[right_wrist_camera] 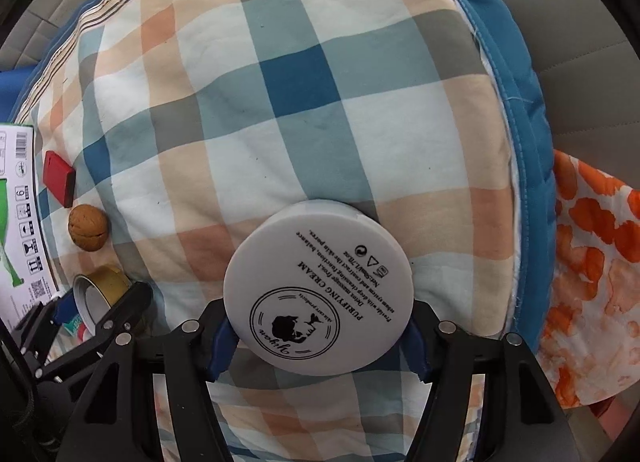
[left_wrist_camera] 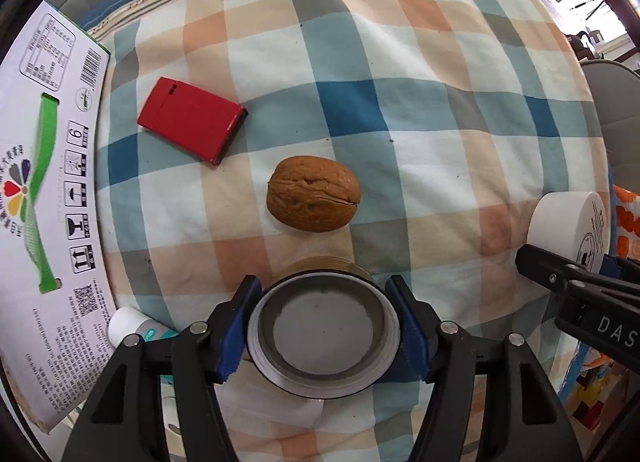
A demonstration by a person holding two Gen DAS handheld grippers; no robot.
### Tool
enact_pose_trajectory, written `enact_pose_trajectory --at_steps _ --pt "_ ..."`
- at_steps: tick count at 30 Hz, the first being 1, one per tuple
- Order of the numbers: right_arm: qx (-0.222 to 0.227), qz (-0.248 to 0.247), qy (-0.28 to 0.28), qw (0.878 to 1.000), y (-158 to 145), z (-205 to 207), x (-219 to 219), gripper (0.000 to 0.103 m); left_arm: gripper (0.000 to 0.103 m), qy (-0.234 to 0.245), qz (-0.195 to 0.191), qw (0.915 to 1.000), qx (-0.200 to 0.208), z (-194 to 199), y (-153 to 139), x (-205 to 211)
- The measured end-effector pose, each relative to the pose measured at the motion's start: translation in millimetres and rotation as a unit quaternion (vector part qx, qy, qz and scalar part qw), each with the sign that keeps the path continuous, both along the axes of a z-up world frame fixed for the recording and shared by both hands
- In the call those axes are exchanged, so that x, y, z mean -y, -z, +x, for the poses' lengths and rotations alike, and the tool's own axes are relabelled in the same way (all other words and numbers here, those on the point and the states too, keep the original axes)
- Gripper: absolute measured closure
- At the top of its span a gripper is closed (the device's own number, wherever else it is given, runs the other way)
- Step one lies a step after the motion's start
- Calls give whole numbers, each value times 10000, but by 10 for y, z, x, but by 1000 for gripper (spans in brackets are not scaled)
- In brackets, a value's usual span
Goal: Organize rigid objects
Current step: 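Carry the cream jar and gold-rimmed lid into the box and release them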
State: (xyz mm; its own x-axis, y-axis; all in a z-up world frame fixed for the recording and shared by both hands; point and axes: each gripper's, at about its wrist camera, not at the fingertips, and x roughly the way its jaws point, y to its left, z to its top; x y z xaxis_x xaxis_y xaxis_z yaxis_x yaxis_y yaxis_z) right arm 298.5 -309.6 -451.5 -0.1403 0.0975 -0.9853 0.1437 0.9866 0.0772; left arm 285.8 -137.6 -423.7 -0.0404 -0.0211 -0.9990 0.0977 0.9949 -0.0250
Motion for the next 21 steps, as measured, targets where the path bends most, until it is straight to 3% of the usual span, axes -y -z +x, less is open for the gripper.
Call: enact_pose_trajectory --at_steps 8,16,21 --pt "334 -24 -34 9994 -425 1 129 34 41 -64 -217 9992 332 44 -443 -34" --pt "856 -4 -103 9963 -1023 -2 116 34 41 -50 -475 9937 1017 25 -1248 -186" --pt "1227 111 -118 9923 -1471 -70 8 34 41 10 -436 9879 1486 -98 -1727 -373"
